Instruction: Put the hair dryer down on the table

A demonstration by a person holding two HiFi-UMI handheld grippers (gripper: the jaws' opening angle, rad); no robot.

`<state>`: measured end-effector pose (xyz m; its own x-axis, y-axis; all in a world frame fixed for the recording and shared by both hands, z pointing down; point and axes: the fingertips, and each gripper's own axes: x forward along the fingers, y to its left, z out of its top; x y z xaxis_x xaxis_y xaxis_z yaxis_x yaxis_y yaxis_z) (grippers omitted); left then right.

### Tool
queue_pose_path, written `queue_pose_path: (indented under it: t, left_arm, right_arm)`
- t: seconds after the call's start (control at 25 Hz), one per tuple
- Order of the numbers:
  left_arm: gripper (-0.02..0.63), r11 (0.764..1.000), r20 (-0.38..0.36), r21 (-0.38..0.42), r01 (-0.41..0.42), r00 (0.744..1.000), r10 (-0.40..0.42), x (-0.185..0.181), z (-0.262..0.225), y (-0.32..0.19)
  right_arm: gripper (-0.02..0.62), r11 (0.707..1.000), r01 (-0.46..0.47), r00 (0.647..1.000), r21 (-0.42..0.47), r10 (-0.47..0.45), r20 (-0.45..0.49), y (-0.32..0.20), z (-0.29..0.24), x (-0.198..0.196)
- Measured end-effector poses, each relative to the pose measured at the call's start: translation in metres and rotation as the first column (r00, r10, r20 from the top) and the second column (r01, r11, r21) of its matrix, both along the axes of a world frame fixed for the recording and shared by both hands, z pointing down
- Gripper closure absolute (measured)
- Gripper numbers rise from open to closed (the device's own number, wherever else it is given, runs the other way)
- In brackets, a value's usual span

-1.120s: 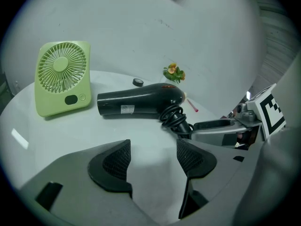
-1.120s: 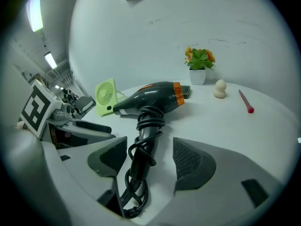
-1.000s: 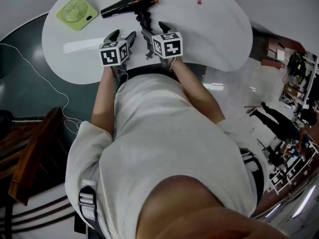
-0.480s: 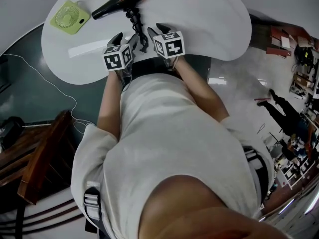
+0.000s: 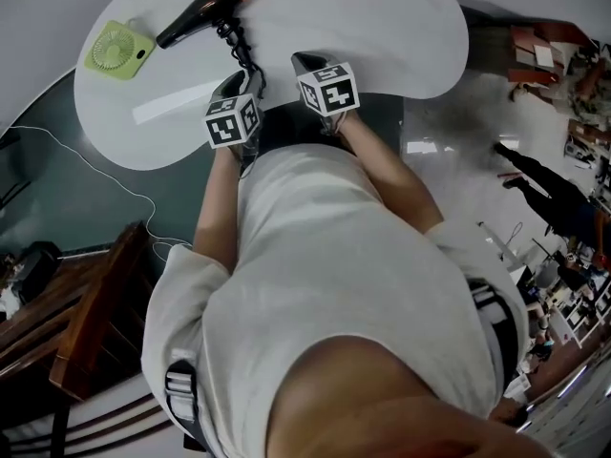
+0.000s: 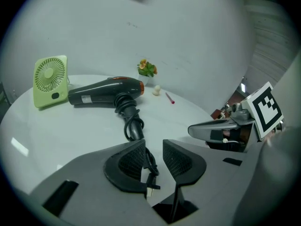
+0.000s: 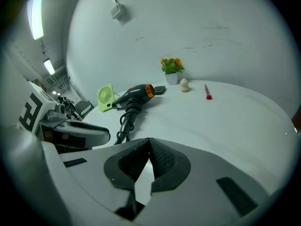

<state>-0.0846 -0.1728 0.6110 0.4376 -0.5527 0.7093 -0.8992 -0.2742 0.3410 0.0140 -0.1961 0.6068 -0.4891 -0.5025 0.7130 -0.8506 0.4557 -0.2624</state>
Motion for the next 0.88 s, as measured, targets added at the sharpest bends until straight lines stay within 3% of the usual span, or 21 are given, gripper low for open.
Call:
queue_pose_path:
  t: [0.32,0.64,0.88]
  left_arm:
    - [0.582,0.995,0.022,0.034,-0.097,0.995,0.097,0.051,-0.003,0.005]
    - [0.588,0.972,0.014,0.089,-0.218,0.976,0.218,0.105,-0.013,0.005]
    - [0.588,0.955,0.013,0.179,-0.237,0.971,0.238,0.13,-0.045,-0.002]
  right_arm:
    - [0.597,0.998,-0.068,0.997,0.018,0.068,-0.021,0.021,0.003,0.052]
    - [0.597,0.977,-0.183,0.982,0.111,0.187,-0.032,0.032,-0.011,0.109]
    - [0.597,0.955,-0.231,0.971,0.184,0.24,-0.024,0.035,-0.037,0.135]
